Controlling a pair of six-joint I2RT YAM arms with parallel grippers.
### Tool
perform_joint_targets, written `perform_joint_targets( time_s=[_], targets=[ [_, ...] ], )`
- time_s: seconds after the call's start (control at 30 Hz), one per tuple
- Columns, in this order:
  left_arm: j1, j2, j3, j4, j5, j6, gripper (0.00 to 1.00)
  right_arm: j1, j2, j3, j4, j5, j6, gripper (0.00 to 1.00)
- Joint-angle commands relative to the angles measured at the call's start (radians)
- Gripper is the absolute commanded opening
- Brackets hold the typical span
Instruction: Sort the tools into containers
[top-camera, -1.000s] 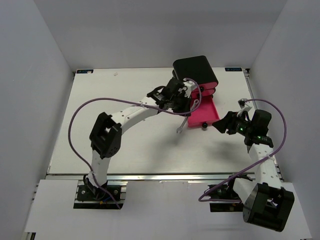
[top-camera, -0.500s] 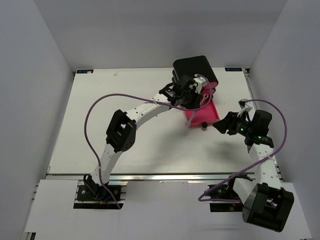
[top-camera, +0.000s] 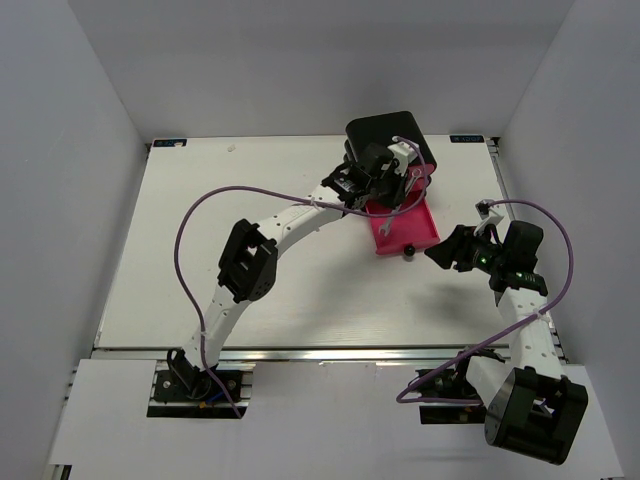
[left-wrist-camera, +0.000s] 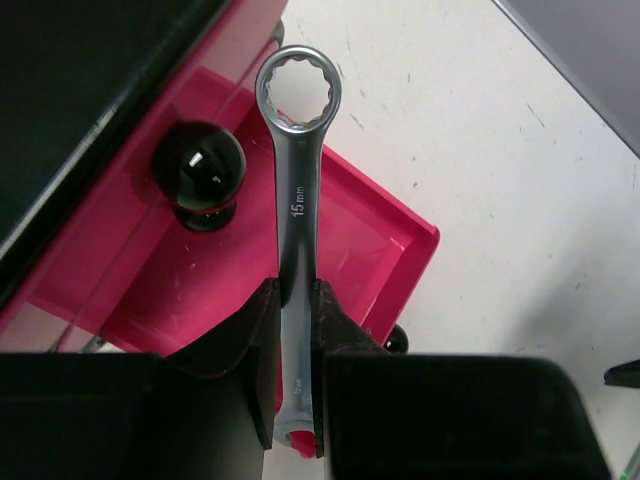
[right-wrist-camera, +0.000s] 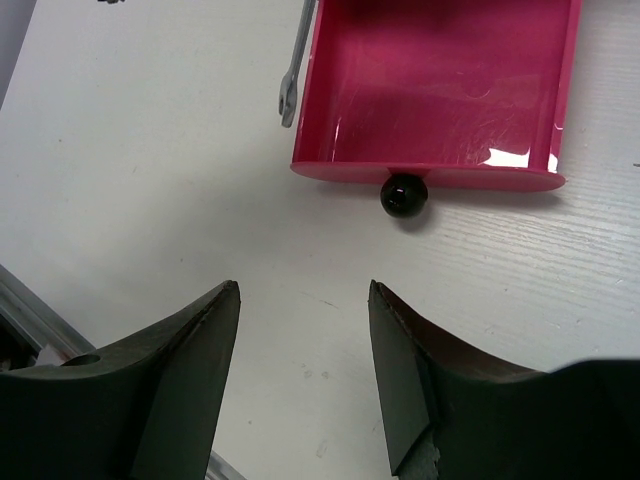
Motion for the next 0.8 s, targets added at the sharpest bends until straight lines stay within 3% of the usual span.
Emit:
perform_joint_targets(
  time_s=[0.0, 0.77],
  targets=[
    [-0.002, -0.011, -0.009, 0.093, -0.031, 0.022, 0.00, -0.008, -0.017, 0.021, 0.004, -0.026, -0.006, 0.60],
    [-0.041, 0.041, -0.058, 0.114, -0.069, 0.042, 0.00, -0.006, -0.016, 0.001, 0.013, -0.026, 0.005, 0.60]
  ],
)
